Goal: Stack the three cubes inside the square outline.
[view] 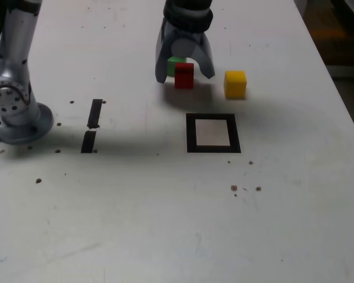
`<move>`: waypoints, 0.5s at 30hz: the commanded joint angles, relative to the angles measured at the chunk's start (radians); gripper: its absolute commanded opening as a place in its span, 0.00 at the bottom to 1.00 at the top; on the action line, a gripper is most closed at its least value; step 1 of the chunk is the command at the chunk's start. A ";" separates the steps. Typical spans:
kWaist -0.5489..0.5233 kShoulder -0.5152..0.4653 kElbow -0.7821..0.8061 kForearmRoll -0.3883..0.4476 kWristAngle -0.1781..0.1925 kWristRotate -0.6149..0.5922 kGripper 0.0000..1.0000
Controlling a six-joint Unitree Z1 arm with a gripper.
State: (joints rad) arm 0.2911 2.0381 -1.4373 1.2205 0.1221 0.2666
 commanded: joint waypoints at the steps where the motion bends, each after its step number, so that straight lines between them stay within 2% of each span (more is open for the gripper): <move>1: 0.007 0.016 -0.007 -0.001 0.005 0.001 0.85; 6: 0.020 0.047 -0.011 -0.013 0.006 0.011 0.81; 8: 0.025 0.052 -0.013 -0.019 0.002 0.020 0.77; 15: 0.034 0.055 -0.027 -0.037 -0.006 0.037 0.43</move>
State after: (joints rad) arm 0.3241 2.0895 -1.4596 1.1868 0.1190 0.2994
